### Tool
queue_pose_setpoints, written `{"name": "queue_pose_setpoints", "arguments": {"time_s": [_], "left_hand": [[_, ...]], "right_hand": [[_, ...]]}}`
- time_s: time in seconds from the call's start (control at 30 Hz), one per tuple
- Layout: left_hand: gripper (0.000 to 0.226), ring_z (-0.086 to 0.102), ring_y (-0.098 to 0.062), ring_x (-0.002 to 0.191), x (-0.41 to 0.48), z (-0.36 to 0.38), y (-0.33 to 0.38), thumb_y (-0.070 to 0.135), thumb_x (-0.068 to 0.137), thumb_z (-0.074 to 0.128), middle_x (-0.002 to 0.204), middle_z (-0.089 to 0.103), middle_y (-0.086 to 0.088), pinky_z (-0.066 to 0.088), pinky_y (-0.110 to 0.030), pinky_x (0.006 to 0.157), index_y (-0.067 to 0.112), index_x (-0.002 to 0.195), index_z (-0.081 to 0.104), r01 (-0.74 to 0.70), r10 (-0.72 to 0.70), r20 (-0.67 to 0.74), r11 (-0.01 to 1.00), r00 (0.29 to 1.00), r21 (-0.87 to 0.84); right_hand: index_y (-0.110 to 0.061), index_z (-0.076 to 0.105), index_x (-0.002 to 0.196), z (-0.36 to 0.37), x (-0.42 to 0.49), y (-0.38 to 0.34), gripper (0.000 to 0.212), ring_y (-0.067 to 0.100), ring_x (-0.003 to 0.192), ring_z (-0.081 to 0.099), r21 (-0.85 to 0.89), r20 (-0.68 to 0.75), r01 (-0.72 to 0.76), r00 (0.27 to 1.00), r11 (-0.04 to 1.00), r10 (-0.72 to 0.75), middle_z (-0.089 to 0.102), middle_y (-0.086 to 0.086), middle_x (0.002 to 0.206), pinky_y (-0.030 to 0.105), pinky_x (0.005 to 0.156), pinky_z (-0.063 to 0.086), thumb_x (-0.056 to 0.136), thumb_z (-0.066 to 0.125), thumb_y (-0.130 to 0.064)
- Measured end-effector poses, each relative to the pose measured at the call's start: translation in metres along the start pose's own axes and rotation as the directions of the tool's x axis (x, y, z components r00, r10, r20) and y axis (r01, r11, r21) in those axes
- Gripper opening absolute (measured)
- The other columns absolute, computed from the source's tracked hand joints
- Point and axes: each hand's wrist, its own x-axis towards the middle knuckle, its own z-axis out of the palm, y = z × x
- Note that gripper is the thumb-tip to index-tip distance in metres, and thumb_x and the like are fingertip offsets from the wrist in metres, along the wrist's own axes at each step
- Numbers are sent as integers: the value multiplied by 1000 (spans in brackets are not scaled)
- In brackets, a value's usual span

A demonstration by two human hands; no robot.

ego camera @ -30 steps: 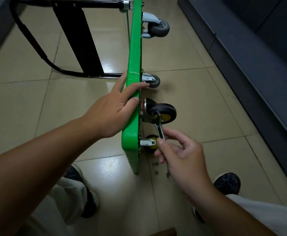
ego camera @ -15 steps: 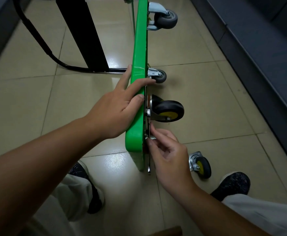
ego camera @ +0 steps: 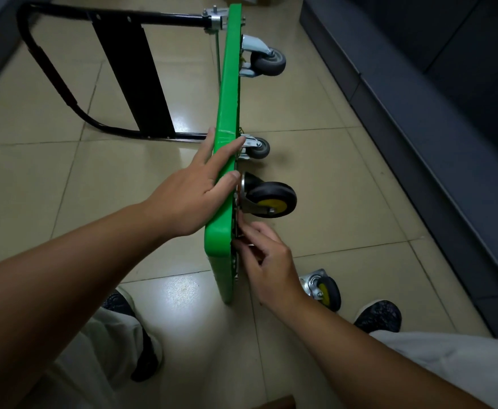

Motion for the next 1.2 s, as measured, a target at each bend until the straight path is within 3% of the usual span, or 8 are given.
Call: {"name": "queue_pose_setpoints", "arguments": {"time_s": [0.23,0.37,0.5,0.57,0.77,0.9,1.03,1.2], "left_hand": [[64,43,-32,142,0,-2,-1,58,94,17,170,-14,8,42,-41,106,56,156,-1,3,-2,11,1000,1000,-29],[66,41,-31,143,-1,-3,-1,57,92,14,170,-13,8,41,-43,108,53,157,1,9,-9,5,999,1000,-47],[67,41,-32,143,-1,-4,1,57,92,14,170,-13,7,41,-43,108,52,158,0,12,-11,16,1000,1000,-28],[65,40,-31,144,-1,-4,0,58,93,14,170,-13,9,41,-43,108,54,157,0,4,-4,21,1000,1000,-30],[63,35,-25,148,0,-3,-5,60,95,13,169,-14,13,40,-38,106,55,156,-2,-18,18,5,999,1000,-36],[61,30,-20,150,1,-2,-6,57,96,17,169,-11,15,36,-36,110,56,156,2,-35,34,-15,998,999,-43],[61,32,-21,149,2,0,-5,56,97,18,169,-9,14,37,-35,109,56,156,3,-34,33,-25,999,999,-35],[61,33,-23,148,2,0,-5,54,97,19,170,-7,13,37,-36,110,55,156,5,-29,28,-32,999,999,-30]], "right_hand": [[-17,72,124,-14,2,-41,28,12,79,68,66,38,-219,975,973,217,70,6,97,29,76,58,98,64,-12],[2,72,93,-26,32,-91,14,15,44,57,357,192,-575,816,736,545,65,10,62,25,48,50,98,62,-6],[0,66,100,-40,51,-115,6,15,50,63,470,345,-700,707,538,618,69,13,76,26,50,56,97,62,-3],[0,68,101,-46,40,-110,10,15,50,61,436,343,-702,708,564,617,68,14,76,25,48,53,97,63,-7],[-14,70,116,-54,-11,-60,27,14,60,63,401,-8,-510,829,761,559,69,-3,69,22,59,54,91,72,-5],[-19,70,115,-33,-11,-43,23,14,54,63,309,-70,-422,884,852,463,64,6,81,21,52,51,95,67,-6],[-26,67,127,-15,-1,-38,33,17,65,66,162,-148,-281,941,946,305,58,-6,98,33,60,58,98,64,-11],[-22,64,136,5,-12,-37,37,20,82,65,206,-144,-197,963,959,228,60,-10,104,46,73,59,100,60,-15]]}}
